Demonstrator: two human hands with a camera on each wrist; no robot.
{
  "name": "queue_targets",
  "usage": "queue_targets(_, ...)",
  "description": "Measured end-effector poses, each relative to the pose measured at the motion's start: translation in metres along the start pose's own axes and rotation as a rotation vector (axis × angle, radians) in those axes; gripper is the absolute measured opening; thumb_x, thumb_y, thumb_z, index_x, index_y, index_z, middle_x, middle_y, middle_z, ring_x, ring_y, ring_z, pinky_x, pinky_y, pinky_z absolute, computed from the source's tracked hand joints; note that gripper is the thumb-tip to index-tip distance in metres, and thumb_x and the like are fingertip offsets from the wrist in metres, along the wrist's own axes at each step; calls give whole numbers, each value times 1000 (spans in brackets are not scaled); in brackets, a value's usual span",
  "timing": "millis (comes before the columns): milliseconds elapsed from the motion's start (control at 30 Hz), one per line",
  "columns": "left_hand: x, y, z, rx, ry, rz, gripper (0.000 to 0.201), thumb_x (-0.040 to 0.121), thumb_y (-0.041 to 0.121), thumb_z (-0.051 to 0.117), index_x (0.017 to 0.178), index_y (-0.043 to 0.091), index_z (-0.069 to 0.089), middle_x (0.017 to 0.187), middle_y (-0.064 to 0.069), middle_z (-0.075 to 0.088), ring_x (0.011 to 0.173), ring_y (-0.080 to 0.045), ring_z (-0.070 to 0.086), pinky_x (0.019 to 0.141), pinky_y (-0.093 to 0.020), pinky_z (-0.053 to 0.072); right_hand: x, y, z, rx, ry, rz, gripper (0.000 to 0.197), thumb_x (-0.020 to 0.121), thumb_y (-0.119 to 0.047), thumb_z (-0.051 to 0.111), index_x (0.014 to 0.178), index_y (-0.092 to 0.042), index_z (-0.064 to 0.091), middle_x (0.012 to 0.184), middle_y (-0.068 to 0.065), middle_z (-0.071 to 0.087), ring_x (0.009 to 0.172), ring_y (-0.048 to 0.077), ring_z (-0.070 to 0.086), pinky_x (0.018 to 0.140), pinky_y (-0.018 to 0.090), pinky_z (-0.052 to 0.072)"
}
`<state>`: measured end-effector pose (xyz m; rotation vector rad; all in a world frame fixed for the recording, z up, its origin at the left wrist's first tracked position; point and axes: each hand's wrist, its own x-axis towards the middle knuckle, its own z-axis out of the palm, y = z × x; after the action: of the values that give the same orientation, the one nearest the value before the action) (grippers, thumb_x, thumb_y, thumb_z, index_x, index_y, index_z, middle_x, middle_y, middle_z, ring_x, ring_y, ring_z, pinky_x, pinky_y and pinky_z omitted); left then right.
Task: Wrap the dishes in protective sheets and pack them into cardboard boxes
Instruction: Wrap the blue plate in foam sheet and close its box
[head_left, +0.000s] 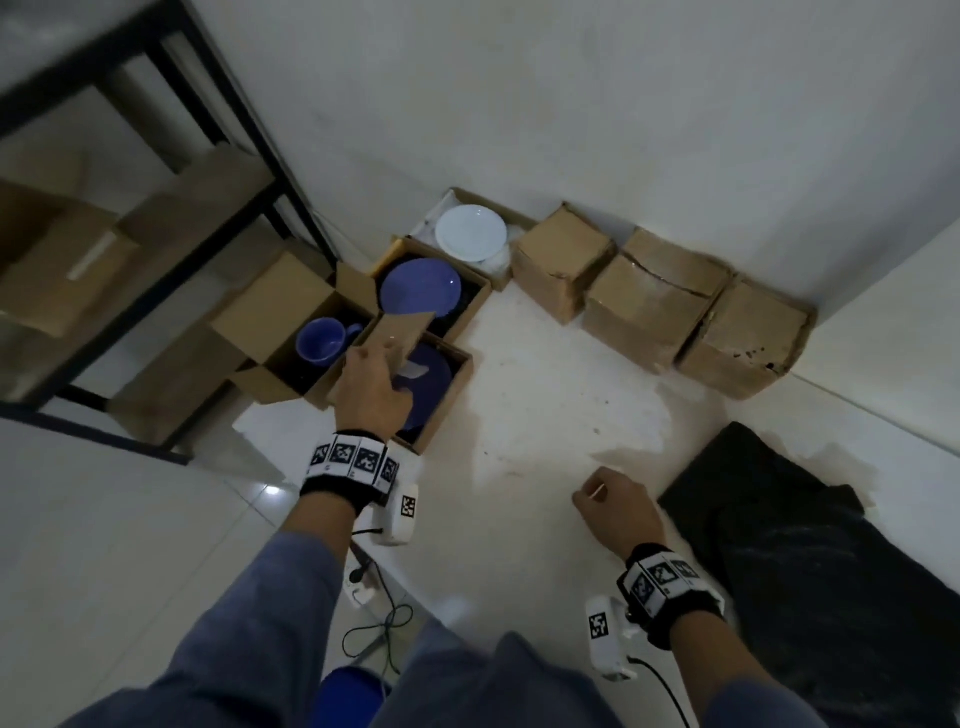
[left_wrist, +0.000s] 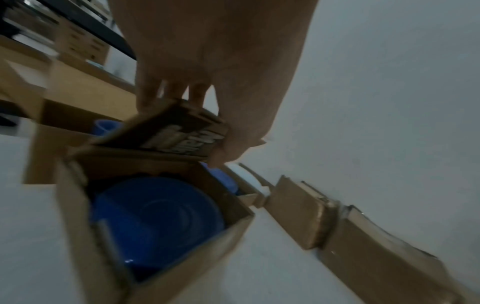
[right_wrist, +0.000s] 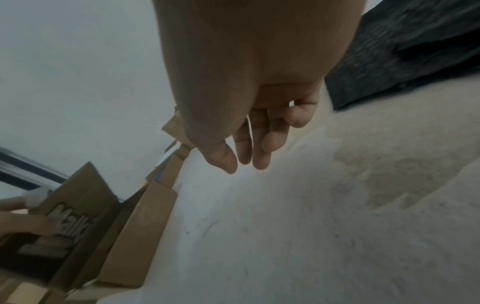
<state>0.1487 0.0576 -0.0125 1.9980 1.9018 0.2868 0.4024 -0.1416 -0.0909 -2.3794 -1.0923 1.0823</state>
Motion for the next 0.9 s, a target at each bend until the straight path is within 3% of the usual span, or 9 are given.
queue_targets(133,-4,-15,-1,-33,-29,95,39,97,8,51,136,13,54,112,-18,64,102,-38,60,81,-42,48,-9,-5,5,20,2,-54,16,83,-35,68,74,-27,57,76,-7,63,74,17,61,69,30,51)
queue_targets(200,-8,-12,0,-25,-76,109,39,99,7,47,138,10,54,113,-21,65,102,-40,59,82,-43,47,-14,0,2,17,9,-71,16,83,-35,68,74,-28,57,76,-6,64,73,17,62,68,30,50)
queue_targets(267,-11,-10,2,-61,-121,114,38,97,6,49,134,8,57,114,-22,65,104,-42,59,85,-44,48,-19,7,-3,4,13,-71,16,84,-34,67,75,-28,56,77,-5,64,73,16,61,66,28,49)
queue_targets(400,-28,7,8,-124,-234,123,10,93,12,53,99,7,60,93,-19,63,90,-41,60,78,-42,49,-25,21,-12,10,0,-53,12,86,-33,66,80,-28,57,79,-4,65,73,16,62,68,33,55)
queue_targets(500,-49,30,15,-200,-355,164,9,89,13,58,91,6,63,93,-18,67,87,-37,62,79,-41,52,-32,25,-14,36,1,-80,13,87,-31,66,95,-28,57,81,-5,64,75,15,62,71,34,54)
queue_targets(633,-75,63,24,-306,-573,272,6,83,9,65,87,8,69,89,-11,72,86,-29,66,77,-36,52,-42,24,-15,-85,58,-225,38,87,-25,65,123,-32,51,97,-6,63,86,16,62,76,32,50)
queue_targets(733,-83,81,33,-367,-755,325,14,78,7,74,90,14,74,92,-2,76,90,-19,70,83,-33,57,-44,29,-19,-309,23,-198,26,90,-28,59,115,-23,62,111,1,63,100,24,63,87,40,53)
queue_targets(800,-82,87,39,-401,-744,329,21,76,8,78,97,12,76,96,0,76,93,-16,71,89,-34,57,-48,36,-24,-365,-51,-104,21,90,-33,55,103,-22,67,105,3,68,97,26,65,84,41,55)
queue_targets(900,-78,92,44,-400,-548,309,31,75,15,84,105,17,75,96,2,72,94,-15,68,83,-23,53,-58,54,-30,-332,-156,-34,18,85,-33,56,97,-24,67,98,3,70,93,25,68,81,44,57)
